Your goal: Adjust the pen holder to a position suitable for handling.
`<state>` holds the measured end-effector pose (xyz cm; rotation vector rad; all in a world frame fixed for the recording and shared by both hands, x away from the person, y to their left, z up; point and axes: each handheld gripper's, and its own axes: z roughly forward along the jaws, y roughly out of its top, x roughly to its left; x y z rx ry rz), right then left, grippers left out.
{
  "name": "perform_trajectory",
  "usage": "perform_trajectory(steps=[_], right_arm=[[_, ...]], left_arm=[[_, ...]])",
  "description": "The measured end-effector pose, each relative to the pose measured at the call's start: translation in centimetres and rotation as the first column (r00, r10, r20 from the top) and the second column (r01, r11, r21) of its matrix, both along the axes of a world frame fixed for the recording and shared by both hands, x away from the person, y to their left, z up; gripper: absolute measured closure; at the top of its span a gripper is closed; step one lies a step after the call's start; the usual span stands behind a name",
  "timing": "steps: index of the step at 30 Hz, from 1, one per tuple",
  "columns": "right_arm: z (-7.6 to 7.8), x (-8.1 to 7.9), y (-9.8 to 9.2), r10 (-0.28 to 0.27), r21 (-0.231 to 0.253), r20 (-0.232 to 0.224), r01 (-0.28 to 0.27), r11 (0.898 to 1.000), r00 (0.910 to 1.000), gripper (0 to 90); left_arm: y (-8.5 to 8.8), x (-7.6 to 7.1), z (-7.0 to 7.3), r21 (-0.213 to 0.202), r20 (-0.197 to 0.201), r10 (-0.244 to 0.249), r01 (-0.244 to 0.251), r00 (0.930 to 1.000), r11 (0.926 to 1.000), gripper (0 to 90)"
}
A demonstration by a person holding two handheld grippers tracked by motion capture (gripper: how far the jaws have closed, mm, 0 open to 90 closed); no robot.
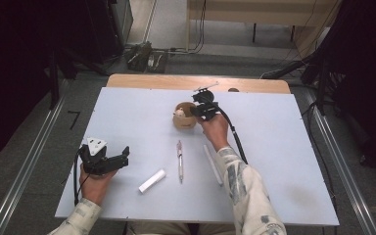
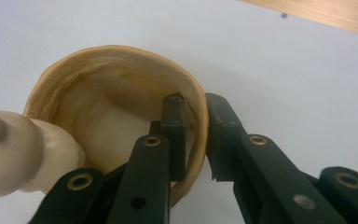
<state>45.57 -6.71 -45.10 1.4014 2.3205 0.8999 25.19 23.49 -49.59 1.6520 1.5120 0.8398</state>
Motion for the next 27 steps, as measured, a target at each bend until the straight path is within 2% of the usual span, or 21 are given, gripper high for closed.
perform_trajectory(steps=[3,7,8,16,27], right_arm=[[0.1,-0.8,-2.1,-0.039,0.008,-0.005,0.039,0.999,0.9992,76.8],[0.1,-1.5,-3.7,-0.066,-0.002,-0.009,0.066,0.998,0.9978,76.9],[0.3,-1.9,-4.7,-0.081,-0.007,-0.007,0.081,0.997,0.9967,76.9],[0.5,-3.4,-7.6,-0.124,-0.005,-0.014,0.124,0.992,0.9922,77.0],[-0.1,-4.1,-7.3,-0.114,-0.010,-0.026,0.114,0.993,0.9932,77.2]], left_arm=[[-0.2,-0.1,0.0,0.003,-0.001,-0.001,0.001,1.0000,1.0000,3.1],[-0.5,-0.1,0.0,0.011,0.002,-0.009,0.008,1.0000,0.9999,3.1],[-0.6,-0.2,0.0,0.013,0.003,-0.009,0.009,1.0000,0.9999,3.1],[-0.7,-0.3,0.0,0.022,0.000,-0.010,0.010,1.0000,0.9997,3.1],[-1.0,-0.1,-0.2,0.029,-0.007,-0.011,0.012,0.9999,0.9995,3.1]])
